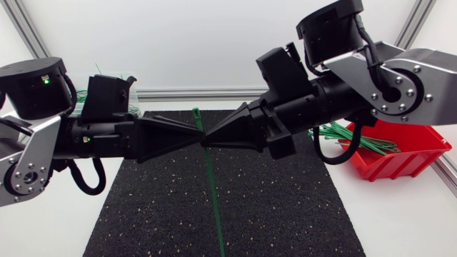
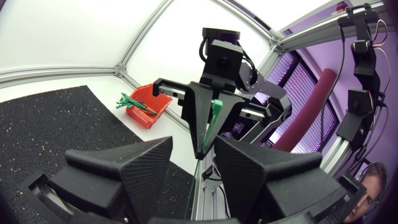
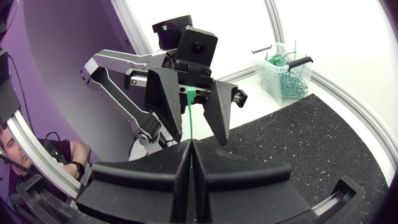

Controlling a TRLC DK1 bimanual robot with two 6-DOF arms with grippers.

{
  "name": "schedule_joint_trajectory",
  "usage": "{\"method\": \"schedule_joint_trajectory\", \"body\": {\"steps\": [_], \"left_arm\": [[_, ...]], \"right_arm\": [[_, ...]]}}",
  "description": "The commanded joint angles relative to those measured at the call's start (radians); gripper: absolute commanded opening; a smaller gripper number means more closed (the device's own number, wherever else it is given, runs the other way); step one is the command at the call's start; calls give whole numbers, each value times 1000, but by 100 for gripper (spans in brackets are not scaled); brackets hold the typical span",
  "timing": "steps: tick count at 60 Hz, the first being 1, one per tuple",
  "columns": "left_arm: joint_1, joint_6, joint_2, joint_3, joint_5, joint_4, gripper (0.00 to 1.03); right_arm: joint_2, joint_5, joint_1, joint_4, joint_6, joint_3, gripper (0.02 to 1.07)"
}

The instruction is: Take a green cable tie from the red box, thread the tail through the head to close it, then place it in the transparent bin on the left.

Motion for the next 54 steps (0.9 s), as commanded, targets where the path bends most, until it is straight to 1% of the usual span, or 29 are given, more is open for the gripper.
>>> {"method": "schedule_joint_trajectory", "body": {"steps": [1,17,23,25,29,33,40,43,47,54], "left_arm": [[-3,-34,-18,-18,5,25,50],[-3,-47,-12,-17,-22,48,50],[-3,-48,-12,-17,-43,52,49],[-2,-48,-9,-17,-46,55,47],[-3,-48,-1,-17,-46,58,46],[-3,-50,2,-18,-49,65,42],[-5,-51,4,-18,-52,66,42],[-5,-51,5,-18,-52,71,38],[-5,-53,8,-18,-54,75,37],[-5,-54,10,-17,-55,80,30]], "right_arm": [[18,-6,-13,19,33,-29,8],[40,-8,-20,54,64,-36,8],[46,-9,-25,57,69,-39,8],[47,-15,-30,58,69,-39,8],[49,-26,-36,71,85,-41,8],[52,-29,-42,75,87,-41,8],[59,-45,-50,84,98,-39,8],[63,-46,-50,84,98,-39,8],[69,-49,-50,84,99,-38,8],[73,-51,-50,86,101,-38,8]]}}
